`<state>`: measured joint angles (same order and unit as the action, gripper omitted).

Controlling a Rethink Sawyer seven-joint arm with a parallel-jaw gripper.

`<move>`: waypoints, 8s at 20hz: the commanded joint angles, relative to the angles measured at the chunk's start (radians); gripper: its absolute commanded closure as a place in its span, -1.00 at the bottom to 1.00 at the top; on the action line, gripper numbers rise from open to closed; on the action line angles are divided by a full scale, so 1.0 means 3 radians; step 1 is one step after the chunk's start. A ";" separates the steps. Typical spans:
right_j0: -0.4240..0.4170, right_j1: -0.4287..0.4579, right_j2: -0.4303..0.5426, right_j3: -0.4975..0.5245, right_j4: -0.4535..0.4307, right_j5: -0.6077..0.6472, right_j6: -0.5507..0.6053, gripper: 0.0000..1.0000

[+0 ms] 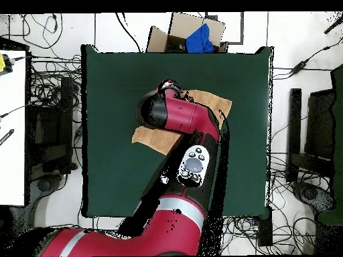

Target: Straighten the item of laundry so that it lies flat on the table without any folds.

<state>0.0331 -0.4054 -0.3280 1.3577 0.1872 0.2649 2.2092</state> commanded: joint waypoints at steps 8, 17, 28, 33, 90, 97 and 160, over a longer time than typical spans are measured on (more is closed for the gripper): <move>0.0001 0.0090 0.0259 -0.0056 0.0080 -0.0068 0.0488 1.00; 0.0010 0.0143 0.0263 -0.0103 0.0051 -0.0111 0.0472 1.00; 0.0089 0.0228 0.0103 -0.0226 0.0016 -0.0007 0.0475 1.00; 0.0097 0.0225 0.0080 -0.0223 0.0001 0.0034 0.0461 1.00; 0.0214 0.0370 0.0052 -0.0129 0.0046 -0.0288 0.0588 1.00; 0.0158 0.0273 0.0083 -0.0061 0.0003 -0.0241 0.0513 1.00; -0.0104 0.0110 0.0502 0.0357 -0.0194 -0.0496 0.0271 1.00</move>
<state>0.0390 -0.3826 -0.3115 1.3437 0.1868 0.1441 2.2092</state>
